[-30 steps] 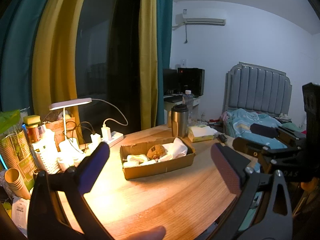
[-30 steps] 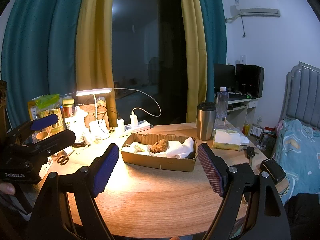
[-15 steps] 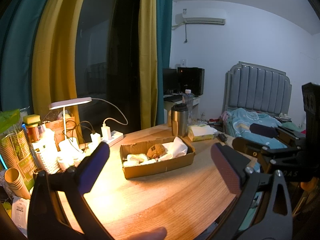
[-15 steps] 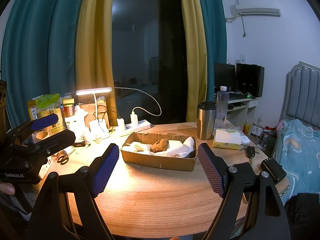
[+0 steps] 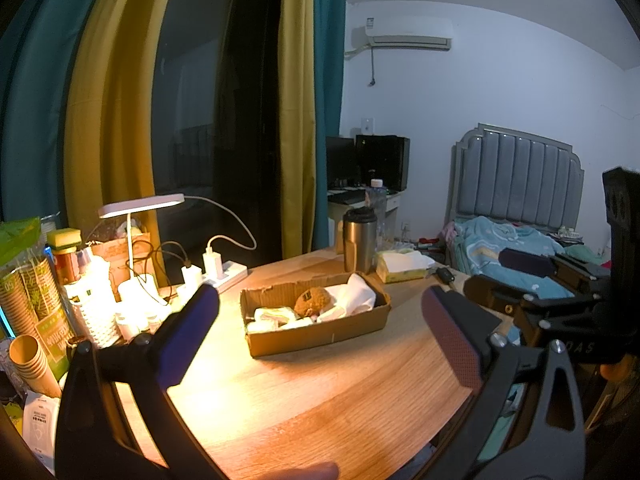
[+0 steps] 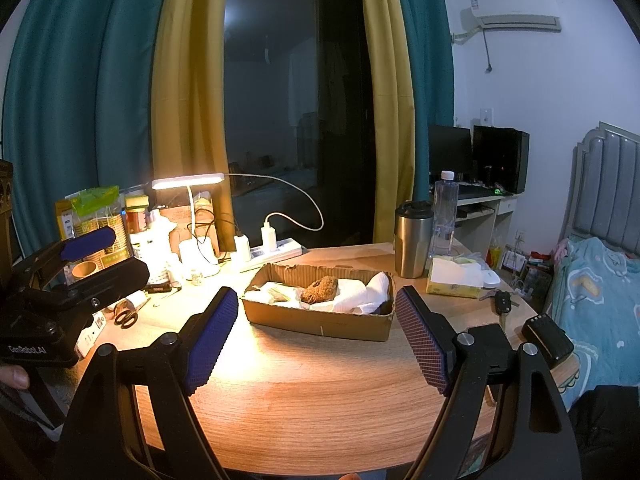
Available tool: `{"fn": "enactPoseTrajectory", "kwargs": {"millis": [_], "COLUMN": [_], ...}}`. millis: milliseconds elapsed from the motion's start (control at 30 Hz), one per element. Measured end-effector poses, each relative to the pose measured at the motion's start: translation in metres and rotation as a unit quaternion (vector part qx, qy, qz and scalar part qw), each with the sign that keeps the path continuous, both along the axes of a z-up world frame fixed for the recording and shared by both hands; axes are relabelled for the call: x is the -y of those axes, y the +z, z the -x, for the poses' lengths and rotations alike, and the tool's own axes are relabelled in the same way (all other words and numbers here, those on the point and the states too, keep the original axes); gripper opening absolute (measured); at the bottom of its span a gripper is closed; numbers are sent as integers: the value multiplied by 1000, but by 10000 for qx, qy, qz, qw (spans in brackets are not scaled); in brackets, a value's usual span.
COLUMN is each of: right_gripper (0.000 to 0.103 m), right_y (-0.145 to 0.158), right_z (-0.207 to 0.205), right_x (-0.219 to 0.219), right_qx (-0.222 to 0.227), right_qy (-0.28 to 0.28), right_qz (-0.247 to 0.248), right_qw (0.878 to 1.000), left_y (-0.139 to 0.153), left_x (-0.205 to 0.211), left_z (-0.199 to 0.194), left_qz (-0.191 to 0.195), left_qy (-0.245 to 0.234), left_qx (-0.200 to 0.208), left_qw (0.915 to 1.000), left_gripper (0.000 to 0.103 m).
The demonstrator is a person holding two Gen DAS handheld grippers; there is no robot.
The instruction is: Organize soft objects
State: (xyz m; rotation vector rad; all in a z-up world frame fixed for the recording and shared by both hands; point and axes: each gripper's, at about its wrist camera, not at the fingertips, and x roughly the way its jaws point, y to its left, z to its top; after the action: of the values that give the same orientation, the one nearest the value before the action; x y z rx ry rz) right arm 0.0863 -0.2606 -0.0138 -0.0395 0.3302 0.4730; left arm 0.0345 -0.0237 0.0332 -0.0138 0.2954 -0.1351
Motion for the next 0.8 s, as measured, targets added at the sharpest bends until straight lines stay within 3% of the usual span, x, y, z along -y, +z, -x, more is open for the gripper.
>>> {"fn": "enactPoseTrajectory", "kwargs": {"millis": [800], "right_gripper": [84], "right_y": [0], "right_z": [1], "right_x": [0], "right_qx": [-6], "right_qy": [-1], "right_qz": [-3], "right_qw": [10000], "left_y": [-3], "left_x": [-2], "left_z": [1], "left_qz": [33], "left_qy": [50], "left_qx": [-4], "left_qw": [10000], "left_gripper": [102]}}
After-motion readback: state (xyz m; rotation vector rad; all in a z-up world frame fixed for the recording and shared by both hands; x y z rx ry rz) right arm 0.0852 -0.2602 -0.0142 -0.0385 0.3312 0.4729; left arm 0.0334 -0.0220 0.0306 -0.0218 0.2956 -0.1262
